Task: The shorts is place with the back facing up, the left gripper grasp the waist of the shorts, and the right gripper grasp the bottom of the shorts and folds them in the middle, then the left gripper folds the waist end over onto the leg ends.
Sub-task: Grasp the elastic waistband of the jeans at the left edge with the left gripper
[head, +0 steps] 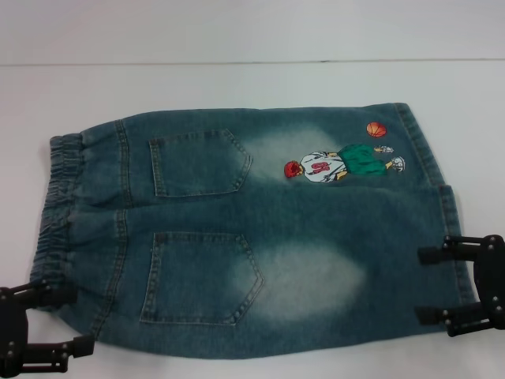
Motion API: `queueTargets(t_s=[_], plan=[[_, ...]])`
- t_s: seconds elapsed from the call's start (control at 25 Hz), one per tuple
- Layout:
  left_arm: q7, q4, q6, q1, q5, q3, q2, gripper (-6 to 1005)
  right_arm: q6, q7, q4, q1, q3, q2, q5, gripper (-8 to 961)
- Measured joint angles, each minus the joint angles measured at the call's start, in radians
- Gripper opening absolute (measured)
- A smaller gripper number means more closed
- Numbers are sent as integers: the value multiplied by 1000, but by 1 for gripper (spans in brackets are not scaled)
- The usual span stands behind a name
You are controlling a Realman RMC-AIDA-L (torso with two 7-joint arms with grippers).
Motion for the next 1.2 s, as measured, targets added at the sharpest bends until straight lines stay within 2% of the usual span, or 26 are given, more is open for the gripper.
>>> queueTargets(t_s=[0.4, 0.68, 0.88, 1.08, 1.2], plan=[[-28, 17, -13, -7, 0, -5, 1, 930, 9, 2, 0, 3, 4, 1, 0, 945], [-181, 152, -76, -1, 12, 3, -9, 927, 9, 9, -2, 2, 21, 0, 0, 944], [-333, 256, -128, -10, 66, 16, -26, 925, 10, 15, -6, 2, 32, 0, 0, 944], [-432, 344, -190, -13, 103, 90, -65, 905, 10, 16, -3, 2, 36, -2, 15, 944], [-450, 367, -201, -16, 108, 111, -78, 900, 10, 19, -3, 2, 36, -2, 18, 944]])
